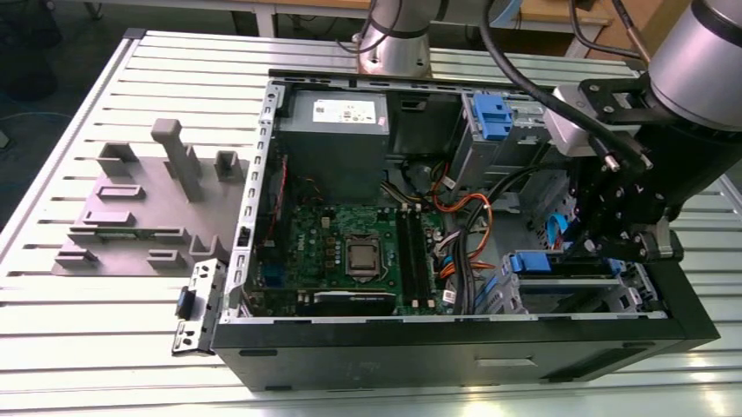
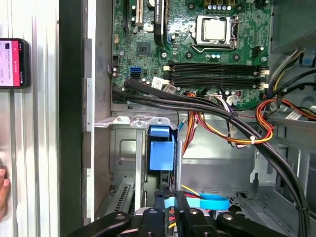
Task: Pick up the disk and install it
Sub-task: 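Insert the second disk wire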
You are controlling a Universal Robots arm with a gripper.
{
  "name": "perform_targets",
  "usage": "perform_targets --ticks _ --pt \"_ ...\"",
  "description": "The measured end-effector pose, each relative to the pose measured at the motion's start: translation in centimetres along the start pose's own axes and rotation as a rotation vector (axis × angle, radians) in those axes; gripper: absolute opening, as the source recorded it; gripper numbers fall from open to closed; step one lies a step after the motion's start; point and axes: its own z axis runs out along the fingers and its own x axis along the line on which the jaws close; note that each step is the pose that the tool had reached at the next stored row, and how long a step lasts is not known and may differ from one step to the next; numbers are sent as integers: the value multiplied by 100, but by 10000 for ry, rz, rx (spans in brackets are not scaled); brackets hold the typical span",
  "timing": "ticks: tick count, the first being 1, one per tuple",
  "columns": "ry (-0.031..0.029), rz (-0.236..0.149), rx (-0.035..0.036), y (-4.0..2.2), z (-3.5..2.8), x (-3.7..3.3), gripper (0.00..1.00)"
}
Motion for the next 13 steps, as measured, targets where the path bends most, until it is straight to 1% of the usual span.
perform_targets --ticks 1,2,3,4,13 --pt "-6 1 0 0 1 0 22" --pt "-9 1 0 0 0 0 15" --pt "-11 1 -1 0 -1 0 15" --pt "-14 1 0 0 -1 0 11" --pt "-54 4 0 0 -1 0 11"
